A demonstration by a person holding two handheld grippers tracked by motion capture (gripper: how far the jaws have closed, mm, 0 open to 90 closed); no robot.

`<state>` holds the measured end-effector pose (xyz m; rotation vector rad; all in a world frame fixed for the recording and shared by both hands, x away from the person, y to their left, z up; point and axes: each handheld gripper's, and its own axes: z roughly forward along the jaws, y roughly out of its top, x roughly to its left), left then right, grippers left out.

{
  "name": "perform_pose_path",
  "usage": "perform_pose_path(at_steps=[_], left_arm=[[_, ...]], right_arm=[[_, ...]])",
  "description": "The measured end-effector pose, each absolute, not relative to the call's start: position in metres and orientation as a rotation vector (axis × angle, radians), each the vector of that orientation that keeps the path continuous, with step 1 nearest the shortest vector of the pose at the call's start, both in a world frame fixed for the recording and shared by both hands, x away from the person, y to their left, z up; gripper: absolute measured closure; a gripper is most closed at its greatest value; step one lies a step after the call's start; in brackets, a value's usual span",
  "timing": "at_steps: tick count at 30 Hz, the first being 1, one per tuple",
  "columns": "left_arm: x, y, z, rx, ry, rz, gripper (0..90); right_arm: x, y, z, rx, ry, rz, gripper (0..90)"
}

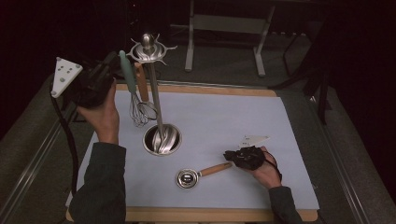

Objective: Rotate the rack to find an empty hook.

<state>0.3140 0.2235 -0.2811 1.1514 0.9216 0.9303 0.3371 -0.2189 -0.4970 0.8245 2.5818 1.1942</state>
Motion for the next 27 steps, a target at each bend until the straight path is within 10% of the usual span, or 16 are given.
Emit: perform_pose_path(at_steps=[27], left_arm=[[0.32,0.221,-0.274,1.176,0.906,0.951,90.0]], right_arm=[[0.338,-0.219,-0.499,0.829,2.581,1.186,80.6]])
